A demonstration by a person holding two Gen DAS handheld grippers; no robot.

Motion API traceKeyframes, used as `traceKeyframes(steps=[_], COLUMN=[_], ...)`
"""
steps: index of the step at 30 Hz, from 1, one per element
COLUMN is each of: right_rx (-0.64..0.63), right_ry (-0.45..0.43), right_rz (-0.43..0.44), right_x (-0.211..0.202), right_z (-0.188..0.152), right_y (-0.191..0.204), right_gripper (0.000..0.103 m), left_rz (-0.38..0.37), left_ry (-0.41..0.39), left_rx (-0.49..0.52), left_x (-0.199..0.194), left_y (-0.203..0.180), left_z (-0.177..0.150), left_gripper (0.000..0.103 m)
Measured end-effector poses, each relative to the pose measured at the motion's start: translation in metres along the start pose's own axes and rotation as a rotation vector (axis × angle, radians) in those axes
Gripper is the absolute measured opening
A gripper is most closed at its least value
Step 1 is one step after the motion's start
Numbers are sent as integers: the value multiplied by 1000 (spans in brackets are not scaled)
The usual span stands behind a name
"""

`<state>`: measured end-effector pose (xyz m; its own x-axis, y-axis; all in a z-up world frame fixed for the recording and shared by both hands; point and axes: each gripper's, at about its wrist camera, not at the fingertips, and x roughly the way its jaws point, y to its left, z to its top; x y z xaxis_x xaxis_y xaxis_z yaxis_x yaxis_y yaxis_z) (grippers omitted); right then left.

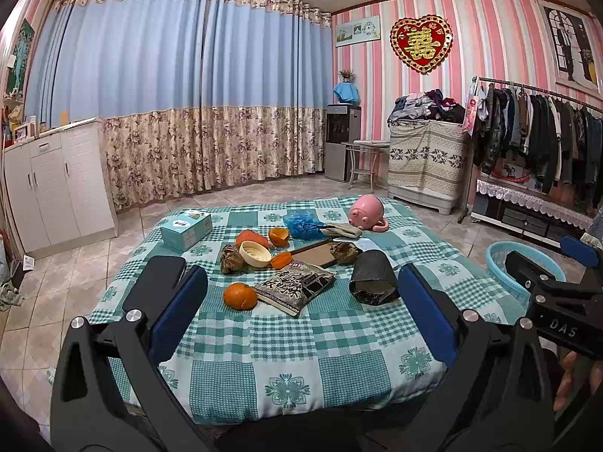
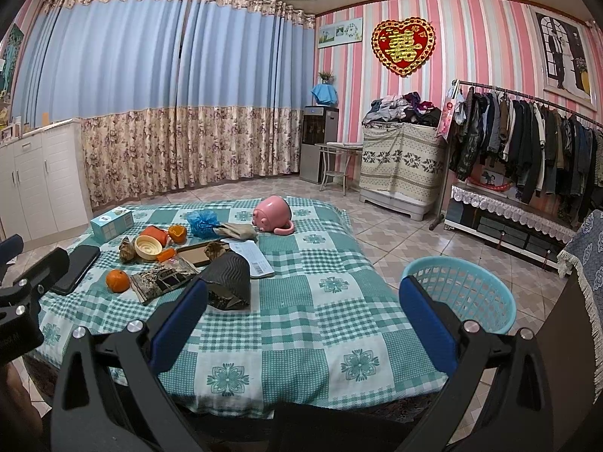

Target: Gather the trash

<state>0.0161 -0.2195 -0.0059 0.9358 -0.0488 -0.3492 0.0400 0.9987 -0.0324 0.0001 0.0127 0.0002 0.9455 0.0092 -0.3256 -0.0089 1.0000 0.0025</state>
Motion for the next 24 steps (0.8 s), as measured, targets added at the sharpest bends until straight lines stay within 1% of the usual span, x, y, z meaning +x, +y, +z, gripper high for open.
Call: traceKeyframes(steps=[13, 24], right_rx=[0, -2], right_ry=[0, 15], right_rz=[2, 9], right_x=[3, 9], right_z=[1, -4], right_y=[-4, 3], right_gripper=[99, 99], left_rz=[6, 7], left_ry=[2, 20], left_rx=[-9, -11], left_x=[3, 13], left_y=[11, 7], left_z=[-1, -8], left_gripper=[98, 98])
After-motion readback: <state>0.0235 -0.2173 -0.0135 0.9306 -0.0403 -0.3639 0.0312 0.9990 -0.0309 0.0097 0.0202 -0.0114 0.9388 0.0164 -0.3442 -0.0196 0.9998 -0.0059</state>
